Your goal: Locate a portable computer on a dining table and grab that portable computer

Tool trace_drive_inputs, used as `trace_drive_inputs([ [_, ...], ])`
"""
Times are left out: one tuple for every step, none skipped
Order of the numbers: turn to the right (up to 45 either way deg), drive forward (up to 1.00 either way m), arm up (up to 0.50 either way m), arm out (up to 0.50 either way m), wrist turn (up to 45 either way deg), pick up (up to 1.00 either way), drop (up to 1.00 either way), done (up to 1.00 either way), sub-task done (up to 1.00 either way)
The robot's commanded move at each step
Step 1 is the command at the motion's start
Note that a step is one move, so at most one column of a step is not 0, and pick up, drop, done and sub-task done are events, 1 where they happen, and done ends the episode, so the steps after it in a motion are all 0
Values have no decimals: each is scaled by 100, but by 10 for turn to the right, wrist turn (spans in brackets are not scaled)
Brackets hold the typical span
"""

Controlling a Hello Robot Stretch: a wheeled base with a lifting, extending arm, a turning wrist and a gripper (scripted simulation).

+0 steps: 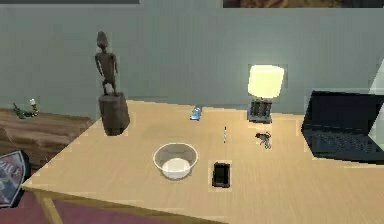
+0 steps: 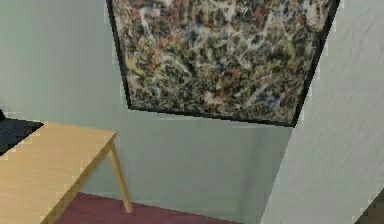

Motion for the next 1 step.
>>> trace_drive_inputs([
  [450,0,0,0,0,0,0,0,0],
])
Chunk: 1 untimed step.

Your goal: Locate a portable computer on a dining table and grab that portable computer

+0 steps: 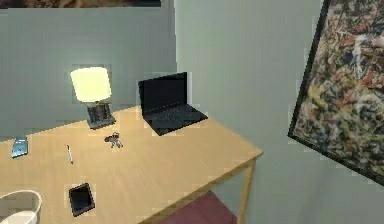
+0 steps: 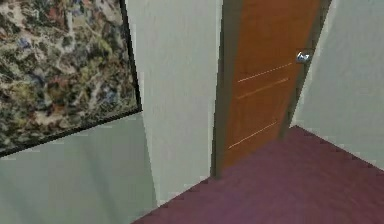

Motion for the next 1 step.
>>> trace_drive_inputs([
  [270,0,0,0,0,0,0,0,0],
])
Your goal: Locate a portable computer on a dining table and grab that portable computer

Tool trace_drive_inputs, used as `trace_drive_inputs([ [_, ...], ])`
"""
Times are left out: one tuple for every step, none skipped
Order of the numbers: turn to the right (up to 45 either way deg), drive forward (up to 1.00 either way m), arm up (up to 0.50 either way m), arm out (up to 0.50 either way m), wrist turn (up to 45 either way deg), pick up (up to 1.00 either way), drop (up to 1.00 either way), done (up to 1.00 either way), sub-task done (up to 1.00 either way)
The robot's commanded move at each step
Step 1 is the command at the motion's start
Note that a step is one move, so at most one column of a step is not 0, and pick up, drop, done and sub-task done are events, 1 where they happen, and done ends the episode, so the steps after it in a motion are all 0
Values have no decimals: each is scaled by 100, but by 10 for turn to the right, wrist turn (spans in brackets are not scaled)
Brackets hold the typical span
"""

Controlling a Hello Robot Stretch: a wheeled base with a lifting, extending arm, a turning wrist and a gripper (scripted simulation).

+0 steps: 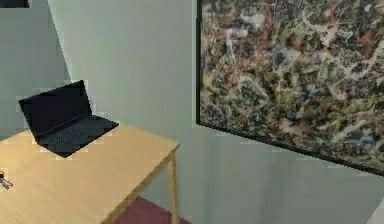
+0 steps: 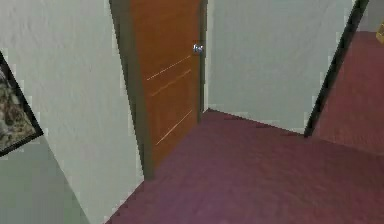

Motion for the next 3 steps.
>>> trace_drive_inputs([
  [0,60,0,0,0,0,0,0,0],
  [-450,0,0,0,0,0,0,0,0],
  [-450,0,0,0,0,0,0,0,0],
])
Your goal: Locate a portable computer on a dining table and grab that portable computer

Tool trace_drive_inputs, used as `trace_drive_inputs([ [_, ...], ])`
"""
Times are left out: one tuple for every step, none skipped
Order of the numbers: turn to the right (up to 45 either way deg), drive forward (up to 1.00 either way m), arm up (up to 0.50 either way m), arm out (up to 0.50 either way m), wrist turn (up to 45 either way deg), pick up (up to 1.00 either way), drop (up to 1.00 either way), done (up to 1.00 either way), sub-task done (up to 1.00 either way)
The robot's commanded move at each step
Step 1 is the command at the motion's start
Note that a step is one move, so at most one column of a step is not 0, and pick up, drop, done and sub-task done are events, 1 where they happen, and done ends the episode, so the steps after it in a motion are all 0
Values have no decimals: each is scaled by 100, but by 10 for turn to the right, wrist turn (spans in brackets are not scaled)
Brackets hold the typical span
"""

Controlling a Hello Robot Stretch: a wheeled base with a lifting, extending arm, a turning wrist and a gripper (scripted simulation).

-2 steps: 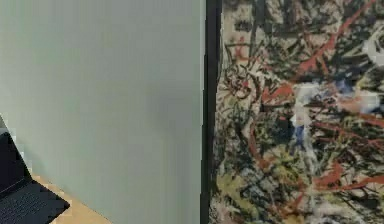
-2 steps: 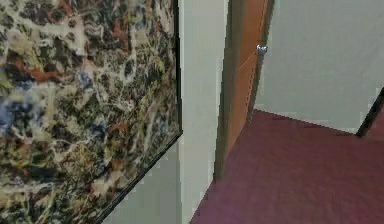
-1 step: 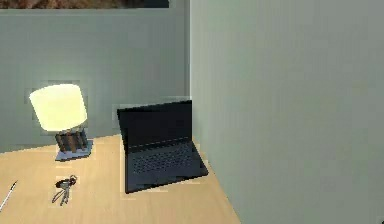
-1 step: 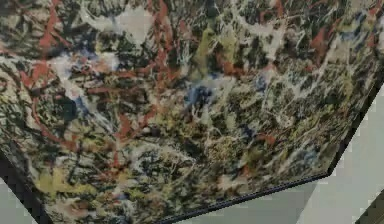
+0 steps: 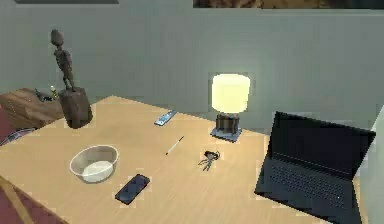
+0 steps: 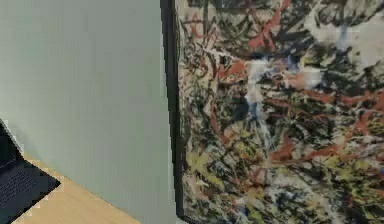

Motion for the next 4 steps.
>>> trace_drive_inputs([
  [-450,0,0,0,0,0,0,0,0],
  [-330,0,0,0,0,0,0,0,0],
  [0,15,0,0,0,0,0,0,0],
  [270,0,0,0,0,0,0,0,0],
])
